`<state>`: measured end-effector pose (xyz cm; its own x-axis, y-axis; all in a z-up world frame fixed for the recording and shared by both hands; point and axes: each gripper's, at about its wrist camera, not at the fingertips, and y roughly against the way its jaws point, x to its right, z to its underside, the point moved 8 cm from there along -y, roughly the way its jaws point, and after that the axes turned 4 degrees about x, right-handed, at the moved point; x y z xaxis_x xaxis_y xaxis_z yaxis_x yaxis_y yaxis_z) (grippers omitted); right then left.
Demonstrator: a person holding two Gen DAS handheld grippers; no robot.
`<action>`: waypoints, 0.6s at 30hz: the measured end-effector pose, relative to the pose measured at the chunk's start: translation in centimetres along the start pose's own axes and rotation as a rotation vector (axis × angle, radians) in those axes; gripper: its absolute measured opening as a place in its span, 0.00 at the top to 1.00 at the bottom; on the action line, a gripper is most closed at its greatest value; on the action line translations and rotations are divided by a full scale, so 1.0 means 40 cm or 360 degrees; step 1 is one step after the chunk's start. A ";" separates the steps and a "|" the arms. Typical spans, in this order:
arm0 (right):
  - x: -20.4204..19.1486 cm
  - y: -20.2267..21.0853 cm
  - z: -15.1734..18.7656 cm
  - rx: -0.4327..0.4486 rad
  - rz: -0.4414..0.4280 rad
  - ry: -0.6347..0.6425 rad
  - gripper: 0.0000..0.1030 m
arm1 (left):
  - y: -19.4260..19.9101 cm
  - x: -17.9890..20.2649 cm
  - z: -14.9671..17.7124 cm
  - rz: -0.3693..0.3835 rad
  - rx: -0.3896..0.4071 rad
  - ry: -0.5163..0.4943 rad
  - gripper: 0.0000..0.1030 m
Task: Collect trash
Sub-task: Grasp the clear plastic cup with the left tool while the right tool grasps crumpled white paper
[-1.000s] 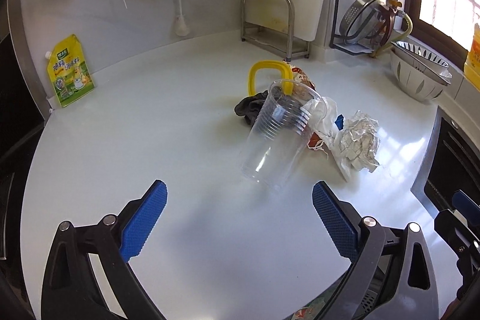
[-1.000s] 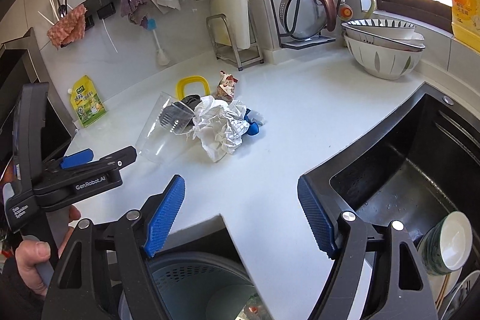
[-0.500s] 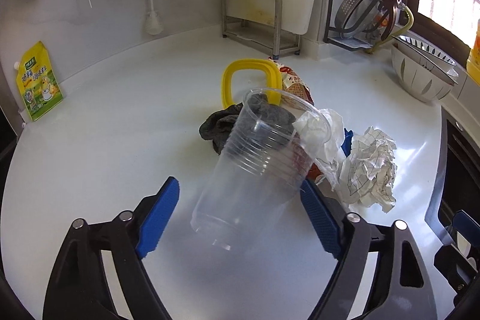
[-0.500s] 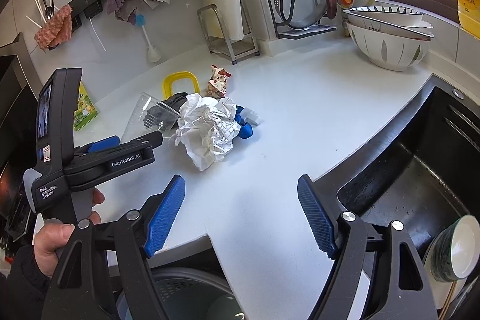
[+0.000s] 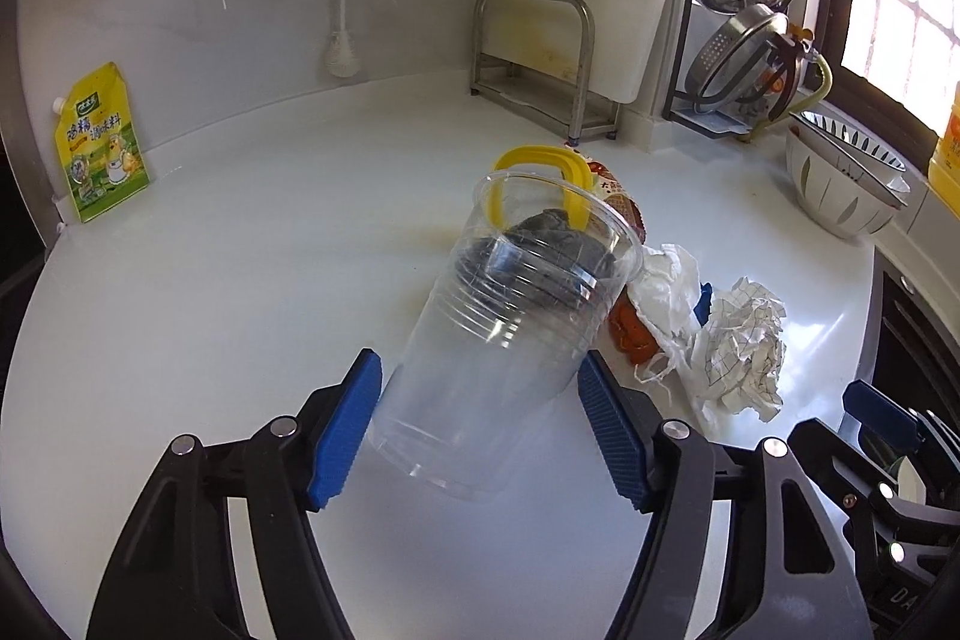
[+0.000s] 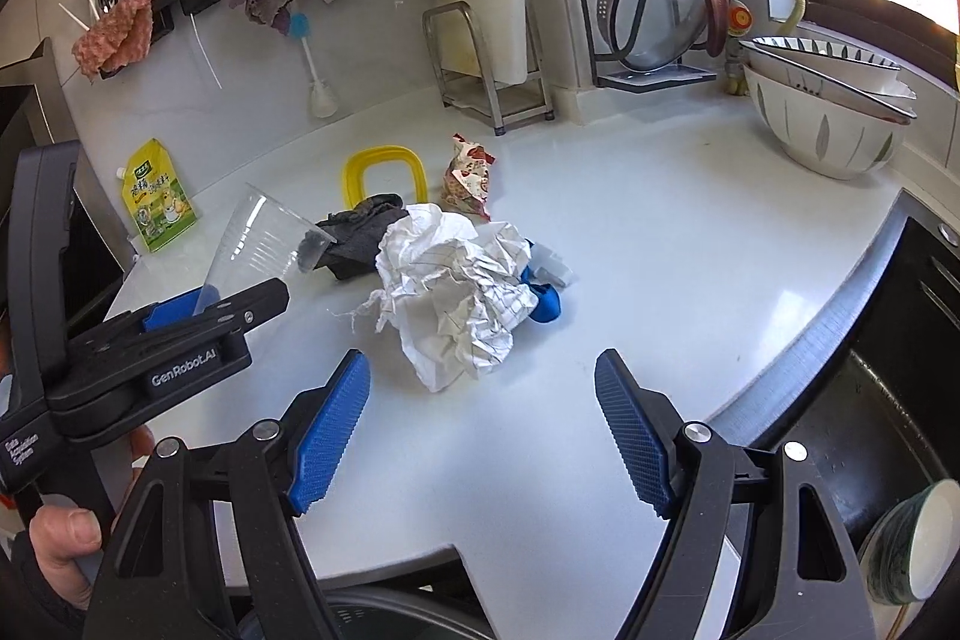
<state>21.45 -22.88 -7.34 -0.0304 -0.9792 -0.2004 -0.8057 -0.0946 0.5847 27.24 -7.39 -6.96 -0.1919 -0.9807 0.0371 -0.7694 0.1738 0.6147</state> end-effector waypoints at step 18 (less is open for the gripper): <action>-0.031 -0.138 -0.032 -0.0074 0.0072 0.0161 0.56 | 0.050 -0.086 0.024 -0.0105 0.0017 0.0037 0.42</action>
<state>26.68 -21.36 -9.30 -0.0044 -0.9956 -0.0938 -0.7765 -0.0557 0.6276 25.77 -3.58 -6.62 -0.1265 -0.9918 0.0151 -0.7865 0.1096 0.6078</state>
